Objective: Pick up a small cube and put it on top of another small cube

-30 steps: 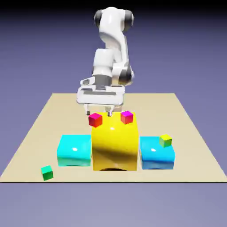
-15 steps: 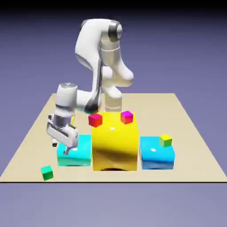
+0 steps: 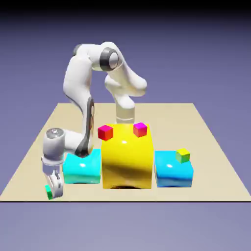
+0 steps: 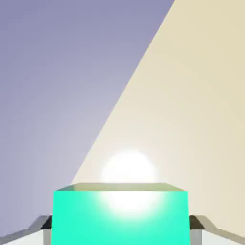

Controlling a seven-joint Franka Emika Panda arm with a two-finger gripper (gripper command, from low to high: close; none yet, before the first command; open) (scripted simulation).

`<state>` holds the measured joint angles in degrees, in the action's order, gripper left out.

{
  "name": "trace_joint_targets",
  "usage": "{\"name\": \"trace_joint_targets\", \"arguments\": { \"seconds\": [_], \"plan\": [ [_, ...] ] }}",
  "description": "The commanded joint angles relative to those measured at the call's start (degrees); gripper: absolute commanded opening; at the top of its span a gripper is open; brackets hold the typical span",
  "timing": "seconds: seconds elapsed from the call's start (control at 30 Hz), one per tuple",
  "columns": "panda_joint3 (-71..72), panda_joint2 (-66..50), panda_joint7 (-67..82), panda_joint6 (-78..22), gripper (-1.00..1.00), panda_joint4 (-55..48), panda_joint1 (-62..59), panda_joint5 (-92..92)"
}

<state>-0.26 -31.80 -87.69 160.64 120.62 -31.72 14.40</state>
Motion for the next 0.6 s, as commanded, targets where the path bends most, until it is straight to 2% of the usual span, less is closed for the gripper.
{"name": "trace_joint_targets", "arguments": {
  "seconds": [0.0,0.07,0.57],
  "plan": [
    [0.35,2.08,0.26,-1.26,-1.0,0.88,-0.19,-0.24],
    [0.7,4.1,0.5,-2.45,-1.0,1.73,-0.37,-0.46],
    [15.32,35.25,-25.34,-26.35,-1.0,11.97,-3.75,-10.06]
  ]
}}
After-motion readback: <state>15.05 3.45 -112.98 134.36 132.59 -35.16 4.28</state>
